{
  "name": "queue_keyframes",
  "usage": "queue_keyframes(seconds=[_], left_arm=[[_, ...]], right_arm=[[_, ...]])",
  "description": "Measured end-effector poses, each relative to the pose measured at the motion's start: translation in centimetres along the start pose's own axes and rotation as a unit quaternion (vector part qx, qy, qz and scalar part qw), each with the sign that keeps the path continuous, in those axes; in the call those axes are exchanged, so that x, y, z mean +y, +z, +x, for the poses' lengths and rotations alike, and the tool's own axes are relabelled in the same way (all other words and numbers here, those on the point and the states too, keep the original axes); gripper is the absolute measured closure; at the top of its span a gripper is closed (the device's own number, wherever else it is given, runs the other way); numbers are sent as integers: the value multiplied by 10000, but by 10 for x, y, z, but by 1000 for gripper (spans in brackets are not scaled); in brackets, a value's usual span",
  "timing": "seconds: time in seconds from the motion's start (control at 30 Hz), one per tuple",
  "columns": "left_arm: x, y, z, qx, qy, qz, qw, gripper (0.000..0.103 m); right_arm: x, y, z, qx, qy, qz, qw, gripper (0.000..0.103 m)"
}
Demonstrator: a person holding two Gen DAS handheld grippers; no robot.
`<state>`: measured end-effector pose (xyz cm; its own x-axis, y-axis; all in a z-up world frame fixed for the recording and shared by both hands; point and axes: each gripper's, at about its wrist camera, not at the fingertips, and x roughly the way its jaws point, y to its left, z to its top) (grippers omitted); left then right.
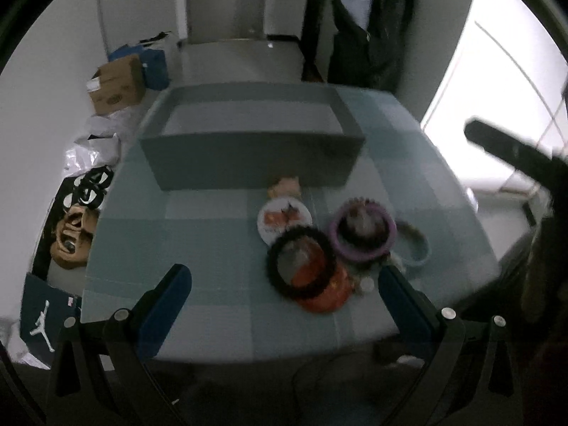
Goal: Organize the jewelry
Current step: 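Lower the left gripper onto the black beaded bracelet and close it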
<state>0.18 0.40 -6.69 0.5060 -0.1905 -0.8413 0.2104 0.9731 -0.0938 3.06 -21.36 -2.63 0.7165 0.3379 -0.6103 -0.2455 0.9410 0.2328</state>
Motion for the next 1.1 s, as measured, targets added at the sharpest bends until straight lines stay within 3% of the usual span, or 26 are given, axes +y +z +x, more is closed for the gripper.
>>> queue_keyframes(seconds=[0.2, 0.37, 0.43, 0.57, 0.63, 0.8, 1.1], left_arm=[[-4, 3, 0, 111, 70, 115, 9998, 2], [16, 10, 10, 296, -348, -438, 9980, 4], [22, 12, 16, 460, -464, -569, 9962, 20], [22, 12, 18, 500, -439, -599, 9960, 24], [20, 12, 17, 514, -509, -556, 9958, 40], [18, 10, 18, 496, -648, -519, 9953, 59], [23, 14, 7, 248, -741, -465, 9959, 62]], right_arm=[[-1, 2, 6, 90, 64, 25, 9999, 0], [-1, 1, 8, 152, 134, 67, 9998, 0], [-2, 1, 7, 153, 151, 73, 9997, 0], [-2, 2, 7, 147, 140, 105, 9997, 0], [-2, 2, 7, 162, 146, 138, 9997, 0], [-1, 2, 8, 184, 162, 133, 9996, 0], [0, -1, 10, 234, 123, 95, 9996, 0]])
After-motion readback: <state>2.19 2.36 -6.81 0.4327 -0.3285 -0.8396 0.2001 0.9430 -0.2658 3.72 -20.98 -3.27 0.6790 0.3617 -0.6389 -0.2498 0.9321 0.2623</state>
